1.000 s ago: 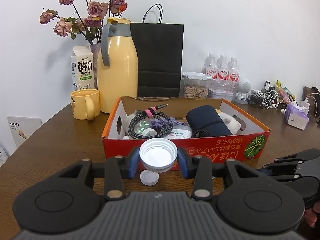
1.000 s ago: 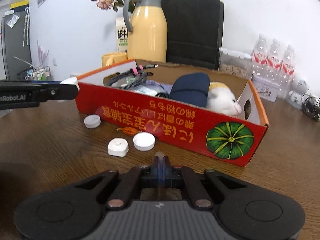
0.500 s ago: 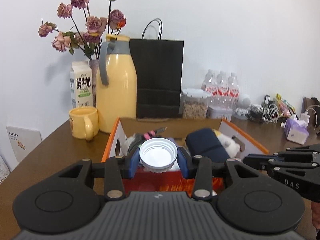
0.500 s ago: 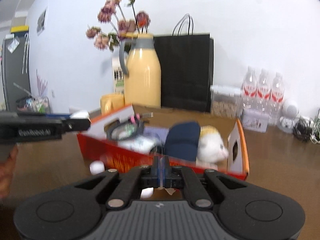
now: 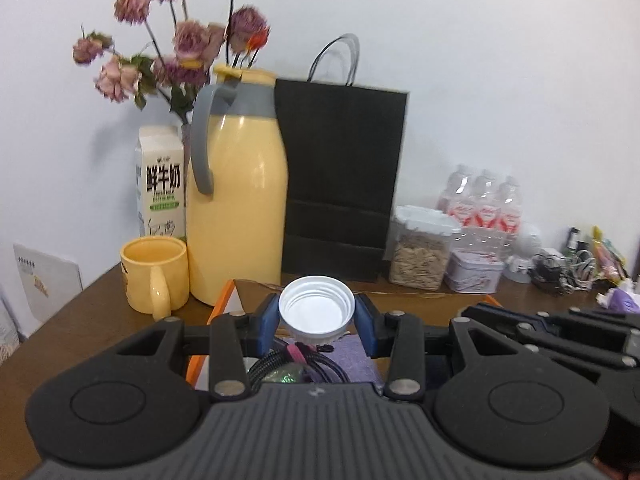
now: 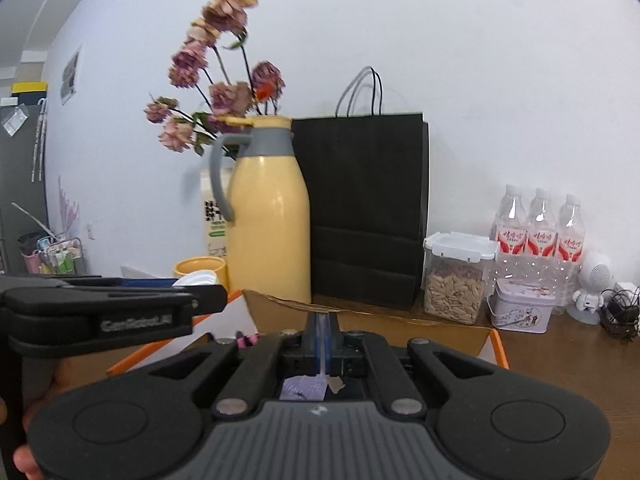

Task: Organize objects
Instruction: 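Lower both caps into the box and open both tools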

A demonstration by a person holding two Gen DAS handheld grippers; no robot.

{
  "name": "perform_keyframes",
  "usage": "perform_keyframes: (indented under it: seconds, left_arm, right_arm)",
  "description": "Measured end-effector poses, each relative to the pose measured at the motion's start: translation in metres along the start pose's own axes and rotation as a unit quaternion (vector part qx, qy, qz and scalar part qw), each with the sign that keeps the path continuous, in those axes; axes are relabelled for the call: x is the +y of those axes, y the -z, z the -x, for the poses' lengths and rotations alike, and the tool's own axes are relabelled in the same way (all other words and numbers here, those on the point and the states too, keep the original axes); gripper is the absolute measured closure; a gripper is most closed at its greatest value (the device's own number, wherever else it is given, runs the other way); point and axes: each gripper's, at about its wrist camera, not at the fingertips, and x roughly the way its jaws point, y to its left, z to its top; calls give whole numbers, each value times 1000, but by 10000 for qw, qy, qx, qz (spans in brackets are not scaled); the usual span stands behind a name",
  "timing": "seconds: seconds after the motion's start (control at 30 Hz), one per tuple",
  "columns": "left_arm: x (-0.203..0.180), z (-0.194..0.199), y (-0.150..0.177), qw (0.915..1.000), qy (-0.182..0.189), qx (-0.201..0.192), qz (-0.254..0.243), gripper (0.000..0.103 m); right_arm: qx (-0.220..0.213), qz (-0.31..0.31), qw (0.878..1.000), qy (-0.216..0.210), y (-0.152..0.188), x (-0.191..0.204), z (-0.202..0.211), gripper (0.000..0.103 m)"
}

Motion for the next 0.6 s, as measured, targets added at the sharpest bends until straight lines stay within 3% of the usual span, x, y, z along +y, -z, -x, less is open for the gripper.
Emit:
perform_keyframes:
  seconds: [0.2, 0.47, 0.5, 0.53, 0.6]
  left_arm:
    - [3, -24, 12, 9995, -20, 291, -72, 62]
    - [-2, -21, 17, 9995, -83, 165, -256, 58]
    - [-3, -20, 18, 9995, -142, 108, -278, 46]
    - [-3, -19, 18, 9993, -225, 73, -294, 25]
    - [-3, -18, 18, 9988, -392, -54, -284, 3]
  right_arm:
    - [153, -195, 9997, -34, 13, -13, -25, 102]
    - [281, -186, 9994, 44, 19, -15, -28, 101]
    - [294, -177, 9994, 101, 19, -16, -28, 101]
    - [315, -180, 9992, 153, 19, -17, -28, 100]
    - [372, -214, 9986, 293, 20, -20, -29, 95]
